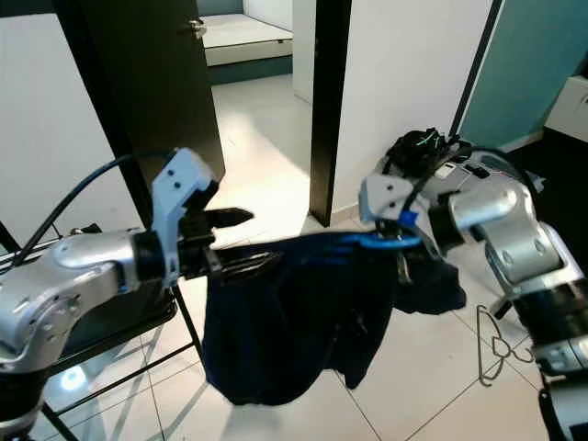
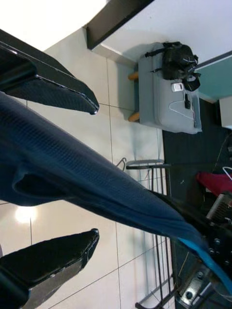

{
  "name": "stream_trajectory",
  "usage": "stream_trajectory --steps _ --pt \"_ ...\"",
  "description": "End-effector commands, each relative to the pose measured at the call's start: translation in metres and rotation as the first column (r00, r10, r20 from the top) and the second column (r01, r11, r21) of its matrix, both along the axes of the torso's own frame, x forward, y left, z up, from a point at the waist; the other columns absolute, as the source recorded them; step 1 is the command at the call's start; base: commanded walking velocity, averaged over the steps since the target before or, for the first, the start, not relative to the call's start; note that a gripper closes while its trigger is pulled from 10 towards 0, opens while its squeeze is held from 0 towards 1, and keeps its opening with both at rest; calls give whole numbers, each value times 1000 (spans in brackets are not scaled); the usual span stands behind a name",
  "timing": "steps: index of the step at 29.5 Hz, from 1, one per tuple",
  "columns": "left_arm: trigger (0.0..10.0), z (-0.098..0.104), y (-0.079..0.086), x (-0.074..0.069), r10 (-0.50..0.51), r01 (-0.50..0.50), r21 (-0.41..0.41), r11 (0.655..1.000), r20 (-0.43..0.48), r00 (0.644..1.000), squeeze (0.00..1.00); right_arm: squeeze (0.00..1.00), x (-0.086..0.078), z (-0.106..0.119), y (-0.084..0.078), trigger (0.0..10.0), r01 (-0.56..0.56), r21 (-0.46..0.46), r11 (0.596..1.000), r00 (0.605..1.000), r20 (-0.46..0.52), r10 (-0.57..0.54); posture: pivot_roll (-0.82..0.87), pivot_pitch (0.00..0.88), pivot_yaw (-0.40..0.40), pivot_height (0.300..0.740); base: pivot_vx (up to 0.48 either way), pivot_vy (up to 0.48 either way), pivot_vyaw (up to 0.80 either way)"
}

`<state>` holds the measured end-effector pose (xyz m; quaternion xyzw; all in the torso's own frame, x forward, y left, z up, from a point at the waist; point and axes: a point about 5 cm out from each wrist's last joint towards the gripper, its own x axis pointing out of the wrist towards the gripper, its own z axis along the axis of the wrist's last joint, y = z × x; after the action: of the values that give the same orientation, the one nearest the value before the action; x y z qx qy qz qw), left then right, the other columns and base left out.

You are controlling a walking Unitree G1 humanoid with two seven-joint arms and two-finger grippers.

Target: Hang hanger

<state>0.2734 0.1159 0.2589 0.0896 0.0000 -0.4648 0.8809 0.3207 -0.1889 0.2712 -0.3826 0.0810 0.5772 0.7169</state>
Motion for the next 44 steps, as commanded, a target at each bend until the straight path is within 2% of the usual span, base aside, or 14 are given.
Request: stream_trajectory --steps 1,10,11,12,13,14,15,18,20,22,27,42,43,44 --pt "10000 3 0 3 12 -12 2 1000 7 1000 0 0 2 8 1 0 1 16 1000 999 43 -2 -3 0 -5 740 0 0 0" --pt "10000 8 -3 8 35 -36 28 999 57 998 0 0 6 13 12 0 -26 45 999 997 78 23 1 0 1 740 0 0 0" --pt "9333 8 -3 8 41 -43 32 999 62 997 0 0 6 14 13 0 -30 48 998 996 81 26 1 0 2 740 0 0 0" --pt "9333 8 -3 8 41 -43 32 999 62 997 0 0 6 14 13 0 -30 48 998 996 81 26 1 0 2 740 0 0 0" --pt "5961 8 -3 9 44 -46 33 998 65 997 0 0 6 15 13 0 -31 50 998 996 83 27 1 0 2 740 0 0 0" --pt "5961 8 -3 9 44 -46 33 998 65 997 0 0 6 15 13 0 -31 50 998 996 83 27 1 0 2 740 0 0 0" --pt "0 8 -2 9 44 -47 48 998 70 997 0 0 7 15 14 0 -32 52 998 996 87 28 1 0 2 740 0 0 0" --pt "0 6 -2 9 39 -47 84 995 87 995 0 0 7 16 14 0 -34 56 998 996 89 29 1 0 3 740 0 0 0" --pt "0 4 1 10 34 -52 146 988 126 991 0 0 7 16 14 0 -37 58 998 996 88 32 1 0 0 740 0 0 0" --pt "0 3 3 11 -16 -34 256 966 191 981 0 0 7 17 14 0 -43 58 997 996 85 38 1 0 0 740 0 0 0" --pt "0 -1 -2 6 -119 52 331 942 184 976 0 0 7 18 15 0 -49 60 997 995 87 43 0 0 0 740 0 0 0" --pt "0 1 -7 8 -214 123 386 914 203 955 0 0 8 19 19 0 -43 98 994 995 89 34 -6 0 4 740 0 0 0" --pt "0 1 -7 9 -212 123 378 918 204 956 0 647 7 18 19 10000 -52 117 992 997 64 45 -6 0 4 740 0 0 0" --pt "0 2 -6 10 -201 118 360 925 201 959 0 1000 7 16 18 10000 -46 135 990 998 51 39 -5 0 3 740 0 0 0"
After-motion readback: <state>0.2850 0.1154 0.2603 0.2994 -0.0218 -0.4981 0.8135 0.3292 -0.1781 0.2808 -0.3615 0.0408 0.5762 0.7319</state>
